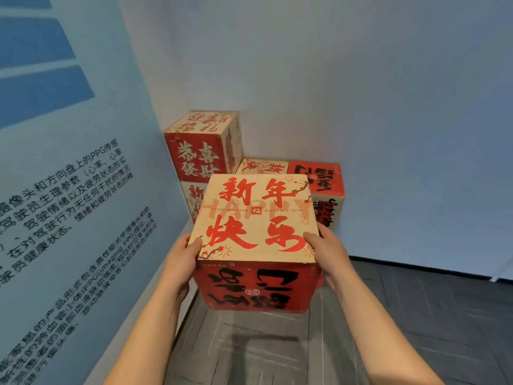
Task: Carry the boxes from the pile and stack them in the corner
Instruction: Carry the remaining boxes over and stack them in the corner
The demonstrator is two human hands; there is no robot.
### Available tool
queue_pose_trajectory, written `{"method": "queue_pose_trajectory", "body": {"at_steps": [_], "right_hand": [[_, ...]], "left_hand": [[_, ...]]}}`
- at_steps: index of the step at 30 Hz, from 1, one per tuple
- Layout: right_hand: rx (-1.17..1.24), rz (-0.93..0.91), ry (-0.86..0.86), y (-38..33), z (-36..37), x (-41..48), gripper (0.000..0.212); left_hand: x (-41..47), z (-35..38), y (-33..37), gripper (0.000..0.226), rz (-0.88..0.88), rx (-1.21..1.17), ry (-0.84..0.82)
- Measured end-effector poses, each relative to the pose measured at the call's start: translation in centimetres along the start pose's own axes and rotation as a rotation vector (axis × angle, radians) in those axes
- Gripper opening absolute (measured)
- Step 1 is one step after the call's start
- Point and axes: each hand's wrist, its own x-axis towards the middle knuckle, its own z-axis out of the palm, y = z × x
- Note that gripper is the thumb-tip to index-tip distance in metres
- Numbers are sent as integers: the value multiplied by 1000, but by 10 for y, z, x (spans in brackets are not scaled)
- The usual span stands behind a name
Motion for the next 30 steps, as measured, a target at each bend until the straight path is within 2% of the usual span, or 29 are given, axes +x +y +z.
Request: {"method": "queue_pose_trajectory", "body": {"at_steps": [4,12,19,22,24,30], "right_hand": [[22,-9,-27,-40,1,98,31],[109,5,-27,-125,-4,235,29],[136,6,58,-161,11,329,35],[147,2,109,-174,27,369,47],[158,1,152,-182,40,396,47],[190,18,234,-194,68,460,46]], "left_hand": [[82,37,51,33,39,48,56],[200,86,132,26,40,-12,15],[315,107,177,17,187,128,-47],[369,112,195,25,263,208,-64],[406,116,208,32,298,232,-67],[488,121,238,31,368,355,-111]]}}
